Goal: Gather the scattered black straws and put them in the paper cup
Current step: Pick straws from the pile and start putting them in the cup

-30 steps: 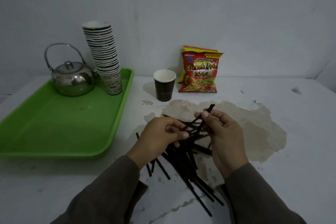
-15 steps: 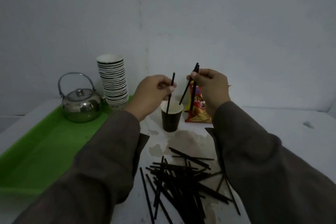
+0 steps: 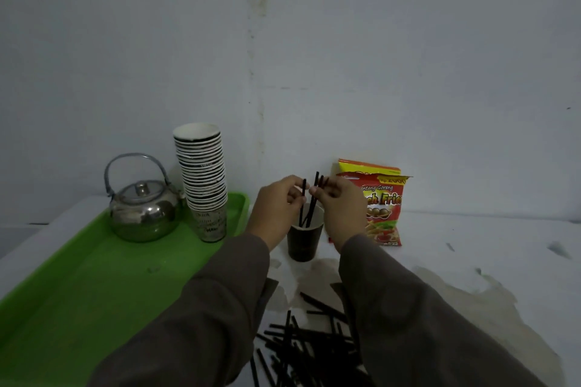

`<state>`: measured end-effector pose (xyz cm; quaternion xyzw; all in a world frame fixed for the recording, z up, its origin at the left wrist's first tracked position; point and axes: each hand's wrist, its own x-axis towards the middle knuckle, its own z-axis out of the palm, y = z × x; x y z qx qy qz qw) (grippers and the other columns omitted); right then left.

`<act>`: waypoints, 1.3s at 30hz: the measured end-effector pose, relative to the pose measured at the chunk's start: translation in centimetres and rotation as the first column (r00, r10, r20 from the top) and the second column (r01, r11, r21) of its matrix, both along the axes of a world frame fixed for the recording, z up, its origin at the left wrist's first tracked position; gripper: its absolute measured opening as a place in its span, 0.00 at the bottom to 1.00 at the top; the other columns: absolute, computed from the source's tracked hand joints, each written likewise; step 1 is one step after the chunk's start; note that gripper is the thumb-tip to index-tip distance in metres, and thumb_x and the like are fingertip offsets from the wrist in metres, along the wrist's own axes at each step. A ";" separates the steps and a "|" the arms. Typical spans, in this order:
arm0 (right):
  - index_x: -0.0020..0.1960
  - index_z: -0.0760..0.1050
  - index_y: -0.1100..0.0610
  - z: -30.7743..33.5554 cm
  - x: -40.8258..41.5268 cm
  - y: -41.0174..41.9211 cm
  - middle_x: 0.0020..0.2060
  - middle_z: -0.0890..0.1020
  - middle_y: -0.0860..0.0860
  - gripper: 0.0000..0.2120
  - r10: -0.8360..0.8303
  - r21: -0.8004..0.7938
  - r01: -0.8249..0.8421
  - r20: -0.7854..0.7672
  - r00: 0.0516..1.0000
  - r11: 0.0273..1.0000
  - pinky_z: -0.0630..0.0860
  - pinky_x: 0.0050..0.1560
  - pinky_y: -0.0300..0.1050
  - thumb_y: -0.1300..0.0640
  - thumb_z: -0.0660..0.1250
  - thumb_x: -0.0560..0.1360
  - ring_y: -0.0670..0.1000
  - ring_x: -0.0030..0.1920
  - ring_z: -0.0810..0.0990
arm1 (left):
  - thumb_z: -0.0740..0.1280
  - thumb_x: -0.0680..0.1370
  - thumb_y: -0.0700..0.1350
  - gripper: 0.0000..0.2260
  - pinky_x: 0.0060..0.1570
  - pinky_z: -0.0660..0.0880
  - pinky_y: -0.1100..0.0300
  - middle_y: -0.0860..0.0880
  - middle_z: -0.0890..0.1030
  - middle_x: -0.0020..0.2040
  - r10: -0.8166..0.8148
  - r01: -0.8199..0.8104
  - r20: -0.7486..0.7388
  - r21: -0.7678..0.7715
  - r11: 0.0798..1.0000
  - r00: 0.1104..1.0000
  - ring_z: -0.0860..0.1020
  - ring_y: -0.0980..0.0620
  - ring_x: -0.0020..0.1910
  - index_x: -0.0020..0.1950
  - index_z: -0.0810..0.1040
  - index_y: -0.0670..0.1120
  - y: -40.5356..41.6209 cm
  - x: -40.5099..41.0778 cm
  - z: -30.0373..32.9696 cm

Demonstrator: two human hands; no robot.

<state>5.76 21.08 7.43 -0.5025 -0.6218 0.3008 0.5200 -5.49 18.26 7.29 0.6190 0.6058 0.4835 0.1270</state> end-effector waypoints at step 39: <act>0.51 0.80 0.56 -7.4 10.4 -19.2 0.44 0.83 0.53 0.10 0.075 0.176 -0.276 0.705 0.705 0.945 0.71 0.47 0.43 0.58 0.70 0.70 0.55 0.46 0.76 | 0.58 0.76 0.35 0.18 0.58 0.63 0.70 0.49 0.81 0.54 -0.122 0.128 -0.248 0.008 0.992 0.961 0.73 0.58 0.53 0.63 0.73 0.47 -18.9 6.4 -9.2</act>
